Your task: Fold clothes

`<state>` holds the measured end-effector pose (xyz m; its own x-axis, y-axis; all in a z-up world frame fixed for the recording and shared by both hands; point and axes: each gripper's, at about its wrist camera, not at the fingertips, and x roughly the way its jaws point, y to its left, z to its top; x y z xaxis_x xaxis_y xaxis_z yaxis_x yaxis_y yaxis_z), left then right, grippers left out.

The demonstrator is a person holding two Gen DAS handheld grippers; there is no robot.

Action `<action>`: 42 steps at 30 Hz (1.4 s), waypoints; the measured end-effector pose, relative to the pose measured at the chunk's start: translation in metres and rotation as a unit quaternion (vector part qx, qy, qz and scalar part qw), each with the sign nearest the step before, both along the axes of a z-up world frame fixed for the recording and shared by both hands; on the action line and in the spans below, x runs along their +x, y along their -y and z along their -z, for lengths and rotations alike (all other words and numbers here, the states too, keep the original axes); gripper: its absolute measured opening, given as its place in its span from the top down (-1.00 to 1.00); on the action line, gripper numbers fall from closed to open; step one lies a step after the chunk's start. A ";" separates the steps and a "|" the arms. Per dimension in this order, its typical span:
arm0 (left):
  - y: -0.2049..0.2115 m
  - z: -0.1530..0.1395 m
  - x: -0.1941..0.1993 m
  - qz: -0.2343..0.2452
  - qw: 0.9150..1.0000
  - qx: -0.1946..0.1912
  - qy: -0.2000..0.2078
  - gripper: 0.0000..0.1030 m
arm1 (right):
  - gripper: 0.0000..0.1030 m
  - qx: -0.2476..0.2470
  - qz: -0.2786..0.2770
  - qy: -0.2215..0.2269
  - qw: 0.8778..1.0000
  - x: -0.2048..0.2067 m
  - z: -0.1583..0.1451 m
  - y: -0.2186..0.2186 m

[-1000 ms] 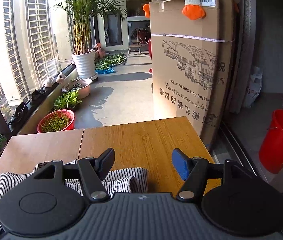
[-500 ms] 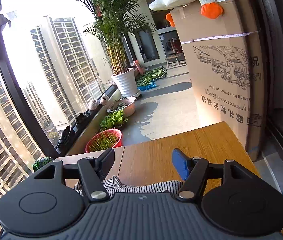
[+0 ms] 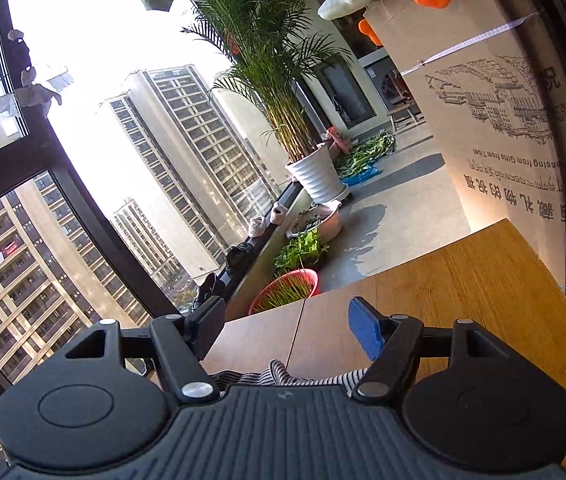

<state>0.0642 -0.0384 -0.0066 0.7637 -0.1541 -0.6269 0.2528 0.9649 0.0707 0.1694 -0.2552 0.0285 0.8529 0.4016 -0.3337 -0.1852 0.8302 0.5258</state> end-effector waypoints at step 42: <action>-0.013 0.007 0.028 0.003 1.000 -0.002 -0.001 -1.00 | -0.49 -0.194 0.270 -0.049 0.942 -0.089 -0.077 -0.065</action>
<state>0.0917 -0.0257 -0.0132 0.7610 -0.1614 -0.6284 0.2588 0.9637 0.0660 0.0806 -0.1904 0.1053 0.8552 -0.2506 -0.4536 0.3532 0.9224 0.1561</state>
